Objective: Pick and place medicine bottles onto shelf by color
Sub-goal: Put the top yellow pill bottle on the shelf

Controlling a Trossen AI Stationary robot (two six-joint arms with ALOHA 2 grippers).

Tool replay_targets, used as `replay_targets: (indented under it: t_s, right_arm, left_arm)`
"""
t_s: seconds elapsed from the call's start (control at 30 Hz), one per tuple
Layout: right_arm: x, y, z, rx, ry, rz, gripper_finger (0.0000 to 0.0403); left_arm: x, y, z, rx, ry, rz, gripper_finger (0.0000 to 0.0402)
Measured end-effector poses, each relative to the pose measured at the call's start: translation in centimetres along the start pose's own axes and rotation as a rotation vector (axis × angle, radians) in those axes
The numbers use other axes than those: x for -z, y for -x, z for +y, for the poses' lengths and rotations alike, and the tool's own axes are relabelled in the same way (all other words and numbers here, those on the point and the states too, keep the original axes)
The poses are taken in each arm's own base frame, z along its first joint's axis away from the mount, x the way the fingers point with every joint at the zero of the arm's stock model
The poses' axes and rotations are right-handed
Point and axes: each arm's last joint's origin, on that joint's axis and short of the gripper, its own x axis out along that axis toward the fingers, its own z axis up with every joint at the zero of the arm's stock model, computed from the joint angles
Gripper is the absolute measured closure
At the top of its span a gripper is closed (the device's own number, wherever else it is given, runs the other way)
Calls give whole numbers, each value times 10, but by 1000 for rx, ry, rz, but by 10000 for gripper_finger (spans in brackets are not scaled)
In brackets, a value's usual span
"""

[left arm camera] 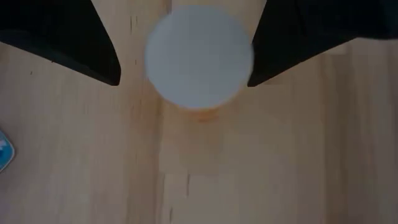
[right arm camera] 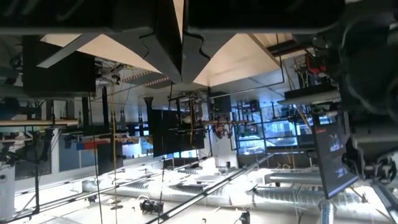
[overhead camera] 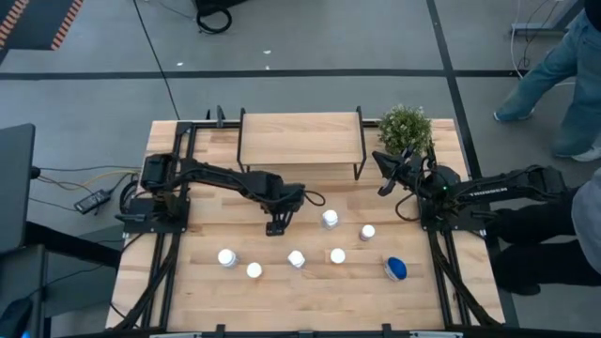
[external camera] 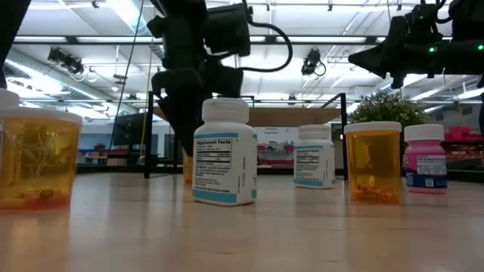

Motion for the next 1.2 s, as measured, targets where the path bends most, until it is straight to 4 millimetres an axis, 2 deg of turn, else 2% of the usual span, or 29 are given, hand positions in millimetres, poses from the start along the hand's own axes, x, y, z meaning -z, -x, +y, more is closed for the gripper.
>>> replay_targets:
  t_s: [0.13,0.63,0.77,1.07,1.2]
  right_arm:
    - [0,0,0,0,-1,1,393]
    - [0,0,0,0,0,1,393]
    - [0,0,0,0,0,1,393]
    - [0,0,0,0,0,1,393]
    - [0,0,0,0,0,1,393]
  left_arm:
    - [0,-4,0,-1,0,14,49]
    - [-1,1,1,-2,36,-14,54]
    - [-1,1,1,-10,44,-17,86]
    - [-1,2,1,-13,41,-18,202]
    - [-1,2,1,-13,45,-20,205]
